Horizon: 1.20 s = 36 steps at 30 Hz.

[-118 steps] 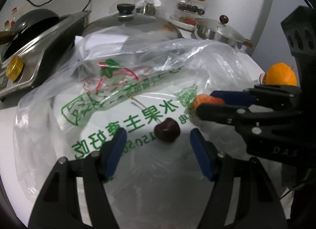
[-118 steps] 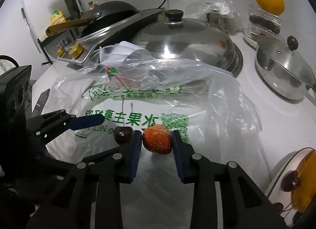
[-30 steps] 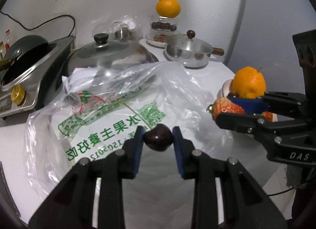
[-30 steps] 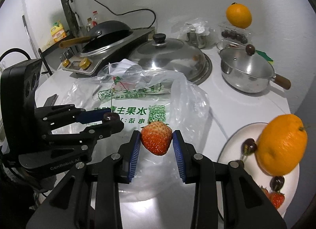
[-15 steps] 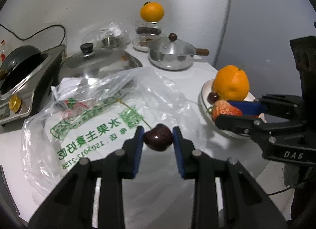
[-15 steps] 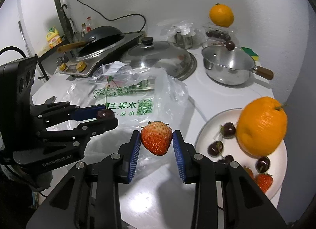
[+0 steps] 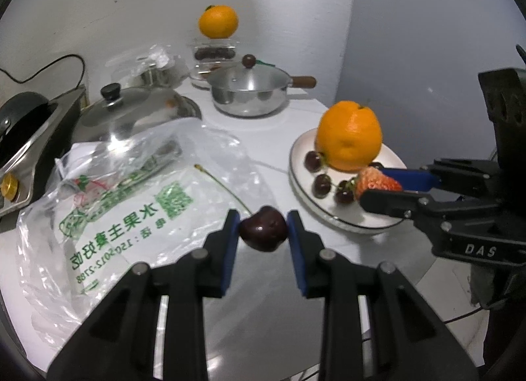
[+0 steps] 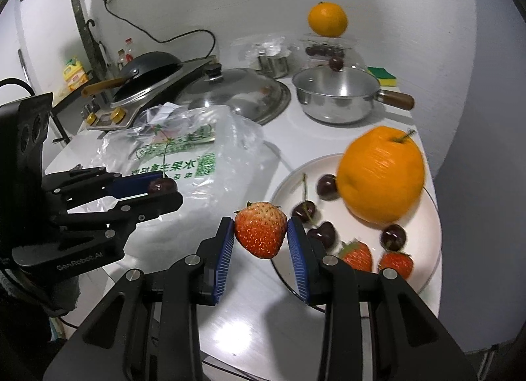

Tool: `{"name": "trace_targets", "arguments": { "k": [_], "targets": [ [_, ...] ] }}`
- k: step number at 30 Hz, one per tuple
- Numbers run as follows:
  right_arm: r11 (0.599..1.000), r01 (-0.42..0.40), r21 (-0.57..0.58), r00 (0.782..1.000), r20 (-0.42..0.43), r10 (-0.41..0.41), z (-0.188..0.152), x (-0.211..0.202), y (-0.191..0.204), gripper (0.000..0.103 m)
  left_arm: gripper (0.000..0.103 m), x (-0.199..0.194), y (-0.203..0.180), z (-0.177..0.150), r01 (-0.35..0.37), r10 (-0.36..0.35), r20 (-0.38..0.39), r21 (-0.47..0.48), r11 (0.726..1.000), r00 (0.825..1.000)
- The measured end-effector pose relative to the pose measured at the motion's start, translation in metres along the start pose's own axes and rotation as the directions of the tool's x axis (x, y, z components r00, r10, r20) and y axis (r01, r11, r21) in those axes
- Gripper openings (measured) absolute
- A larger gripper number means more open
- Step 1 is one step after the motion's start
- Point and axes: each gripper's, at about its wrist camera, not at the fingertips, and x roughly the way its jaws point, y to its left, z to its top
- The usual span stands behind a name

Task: Organize fruits
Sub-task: 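Carry the strawberry and cherry in both grippers from the bag over the white plate, then lower the dark cherry onto the plate and open the left gripper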

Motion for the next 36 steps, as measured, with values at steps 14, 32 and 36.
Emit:
{"name": "trace_targets", "arguments": {
  "k": [14,32,36],
  "targets": [
    [0.998,0.016,0.055,1.0,-0.006,-0.016,-0.023,-0.014,-0.039,0.036,0.031,0.019,-0.042,0.003,0.035,-0.034,-0.032,0.048,0.998,0.999],
    [0.996,-0.021,0.084,0.999,-0.043,0.025,-0.038,0.004,-0.067,0.036,0.031,0.046,-0.069,0.008,0.068,-0.062,-0.072,0.079,0.995,0.995],
    [0.996,-0.022,0.088,0.999,-0.046,0.026,-0.039,0.005,-0.07,0.036,0.031,0.053,-0.073,0.01,0.08,-0.074,-0.08,0.081,0.993,0.994]
  ]
}}
